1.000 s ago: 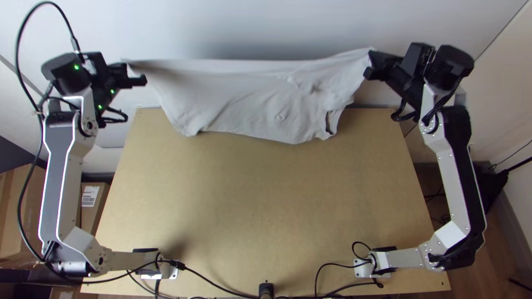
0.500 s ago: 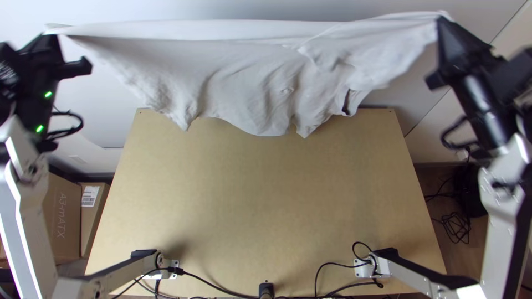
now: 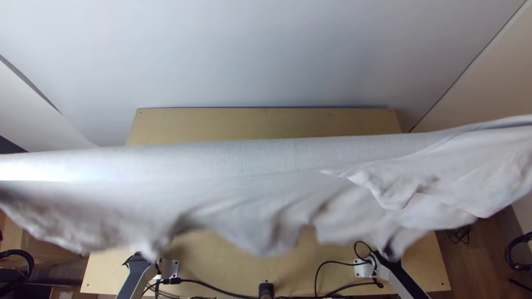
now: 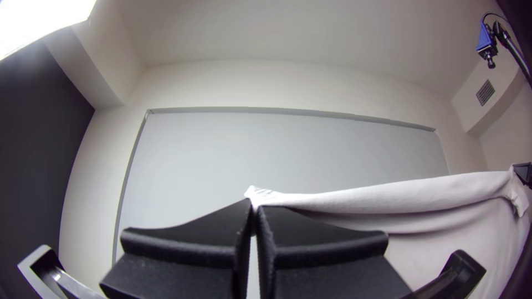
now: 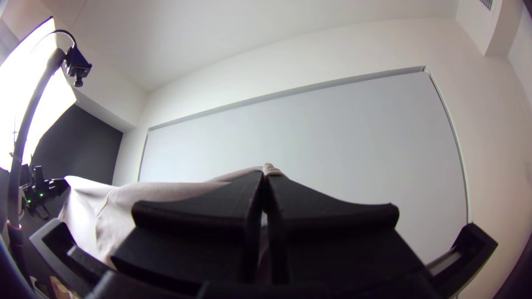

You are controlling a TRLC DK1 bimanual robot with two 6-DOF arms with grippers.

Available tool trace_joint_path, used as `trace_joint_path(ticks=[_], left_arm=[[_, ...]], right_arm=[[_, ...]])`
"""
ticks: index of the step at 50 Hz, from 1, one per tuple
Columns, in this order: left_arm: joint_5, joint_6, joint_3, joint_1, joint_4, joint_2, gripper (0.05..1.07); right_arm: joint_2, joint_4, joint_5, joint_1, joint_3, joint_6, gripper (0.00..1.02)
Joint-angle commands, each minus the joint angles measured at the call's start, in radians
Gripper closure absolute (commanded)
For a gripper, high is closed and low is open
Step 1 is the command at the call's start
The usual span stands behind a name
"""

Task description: Fold the t-shirt

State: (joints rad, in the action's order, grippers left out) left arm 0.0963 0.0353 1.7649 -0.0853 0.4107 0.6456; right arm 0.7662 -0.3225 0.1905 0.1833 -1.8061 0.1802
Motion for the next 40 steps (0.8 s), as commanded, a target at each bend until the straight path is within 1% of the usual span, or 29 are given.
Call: trace_joint_path(ticks=[1, 6, 8, 10, 14, 18, 21, 23, 25, 30, 34, 40], left_arm=[[0.031, 0.044, -0.015, -0.010, 0.039, 0.011, 1.05], [0.029, 0.071, -0.110, 0.005, 0.076, 0.005, 1.05], [0.029, 0.080, -0.173, 0.022, 0.099, -0.003, 1.05], [0.019, 0.083, -0.266, 0.038, 0.097, -0.023, 1.05], [-0.020, 0.098, -0.466, 0.059, 0.088, -0.072, 1.05], [-0.069, 0.114, -0.667, 0.061, 0.068, -0.103, 1.05], [-0.104, 0.115, -0.805, 0.064, 0.046, -0.109, 1.05], [-0.109, 0.120, -0.895, 0.064, 0.016, -0.107, 1.05], [-0.142, 0.120, -0.976, 0.064, -0.006, -0.098, 1.05], [-0.158, 0.118, -1.131, 0.070, -0.145, -0.034, 1.05], [-0.164, 0.130, -1.168, 0.073, -0.224, 0.091, 1.05], [-0.188, 0.144, -1.180, 0.076, -0.345, 0.255, 1.05]], right_arm=[[0.004, 0.025, -0.039, -0.004, 0.021, 0.024, 1.00], [0.008, 0.030, -0.039, -0.005, 0.102, 0.030, 1.00], [0.005, 0.036, -0.040, -0.005, 0.159, 0.050, 1.00], [0.001, 0.039, -0.042, -0.007, 0.232, 0.087, 1.00], [-0.027, 0.056, -0.045, -0.007, 0.424, 0.157, 1.00], [-0.082, 0.119, -0.045, -0.001, 0.672, 0.166, 1.00], [-0.116, 0.165, -0.045, 0.005, 0.841, 0.191, 1.00], [-0.123, 0.200, -0.045, 0.013, 0.938, 0.194, 1.00], [-0.127, 0.234, -0.045, 0.018, 1.019, 0.202, 1.00], [-0.081, 0.304, -0.045, 0.024, 1.157, 0.211, 1.00], [0.008, 0.381, -0.043, 0.018, 1.222, 0.220, 1.00], [0.196, 0.487, -0.017, 0.001, 1.245, 0.226, 1.00]])
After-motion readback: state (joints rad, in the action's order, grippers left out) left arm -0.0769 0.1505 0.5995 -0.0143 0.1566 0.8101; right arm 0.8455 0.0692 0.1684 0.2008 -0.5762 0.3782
